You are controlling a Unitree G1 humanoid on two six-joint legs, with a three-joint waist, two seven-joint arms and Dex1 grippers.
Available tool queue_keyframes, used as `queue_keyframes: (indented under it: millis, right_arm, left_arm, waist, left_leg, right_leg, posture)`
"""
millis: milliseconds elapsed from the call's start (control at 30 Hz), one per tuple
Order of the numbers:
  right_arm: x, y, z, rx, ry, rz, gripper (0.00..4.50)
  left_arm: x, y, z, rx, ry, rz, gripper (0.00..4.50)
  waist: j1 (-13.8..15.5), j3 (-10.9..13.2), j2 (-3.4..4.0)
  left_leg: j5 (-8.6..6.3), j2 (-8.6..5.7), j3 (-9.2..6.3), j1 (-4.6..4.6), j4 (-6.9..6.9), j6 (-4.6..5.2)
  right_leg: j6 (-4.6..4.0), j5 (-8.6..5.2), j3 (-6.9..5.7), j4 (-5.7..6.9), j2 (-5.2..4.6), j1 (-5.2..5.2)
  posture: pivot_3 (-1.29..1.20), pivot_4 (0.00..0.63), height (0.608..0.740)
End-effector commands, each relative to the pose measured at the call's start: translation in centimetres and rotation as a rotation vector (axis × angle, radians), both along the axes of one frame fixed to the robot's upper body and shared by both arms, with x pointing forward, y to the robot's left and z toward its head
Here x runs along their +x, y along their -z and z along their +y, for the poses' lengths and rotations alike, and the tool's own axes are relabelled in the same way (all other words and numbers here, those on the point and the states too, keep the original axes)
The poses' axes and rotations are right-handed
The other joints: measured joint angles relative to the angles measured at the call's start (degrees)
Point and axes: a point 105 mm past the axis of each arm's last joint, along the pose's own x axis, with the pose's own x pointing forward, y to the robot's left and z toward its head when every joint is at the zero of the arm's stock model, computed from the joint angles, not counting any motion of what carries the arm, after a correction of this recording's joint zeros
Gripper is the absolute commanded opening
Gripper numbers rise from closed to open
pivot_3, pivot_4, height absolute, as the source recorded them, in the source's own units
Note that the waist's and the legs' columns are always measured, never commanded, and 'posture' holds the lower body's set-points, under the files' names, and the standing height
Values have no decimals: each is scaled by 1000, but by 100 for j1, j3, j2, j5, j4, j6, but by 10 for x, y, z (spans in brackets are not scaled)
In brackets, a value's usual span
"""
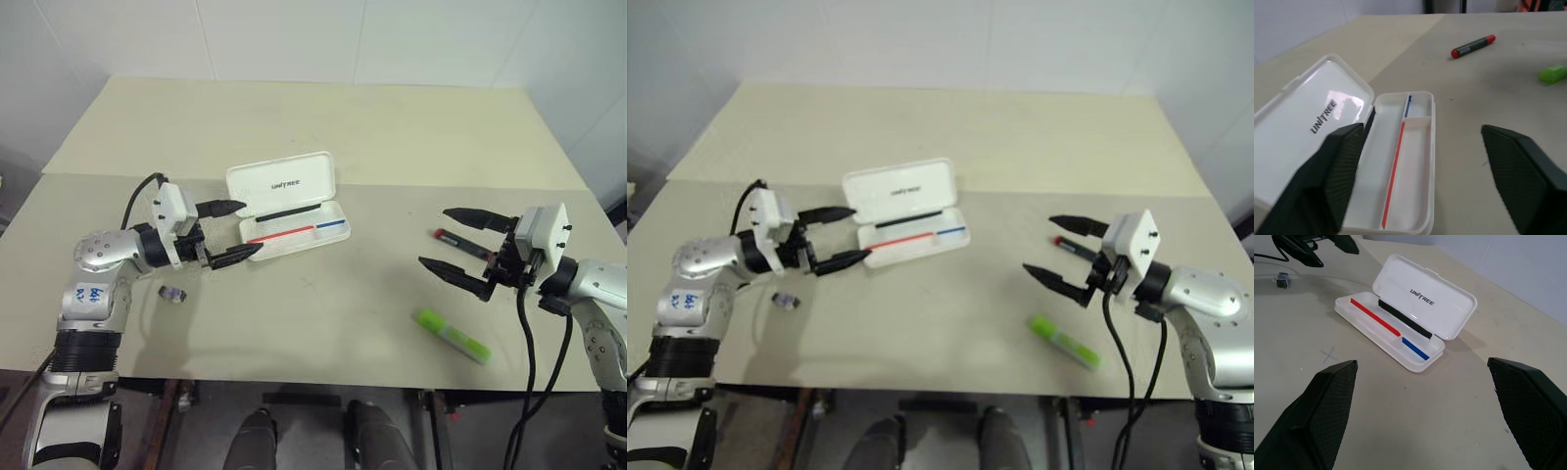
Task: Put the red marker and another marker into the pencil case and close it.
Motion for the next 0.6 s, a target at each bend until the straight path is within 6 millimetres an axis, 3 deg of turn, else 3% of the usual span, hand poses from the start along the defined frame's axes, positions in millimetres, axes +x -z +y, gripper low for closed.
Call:
queue_keyframes:
  millis: [33, 167, 367, 600]
  right_arm:
    - [-4, -11, 7, 9, -16, -61, 4500]
    - [-7, -8, 8, 25, -12, -65, 4500]
    - [-19, -3, 26, 30, -68, -42, 4500]
    - [-38, -1, 42, 17, -161, 6, 4500]
  left_arm:
    - [-1, 0, -6, 57, 24, -25, 2510]
    - [3, 15, -13, 146, 27, -1, 2510]
    - [10, 32, -7, 222, 0, 40, 2510]
    - [22, 37, -4, 270, -18, 51, 2510]
  waist:
    - [14, 0, 0]
    - [38, 0, 0]
    - [18, 0, 0]
    - [24, 0, 0]
  left_leg:
    - [0, 0, -1, 0, 1, 0]
    - [0, -1, -1, -1, 4, 0]
    - [0, 0, -2, -1, 2, 0]
    - [0, -1, -1, -1, 6, 0]
  right_leg:
    - [0, 0, 0, 2, 0, 0]
    - [1, 0, 0, 2, -1, 1]
    - [0, 0, 0, 2, 0, 0]
    - [1, 0, 0, 7, 0, 1]
  posture:
    - [0, 150, 740]
    - [0, 150, 740]
    - [0, 150, 740]
    - [0, 150, 740]
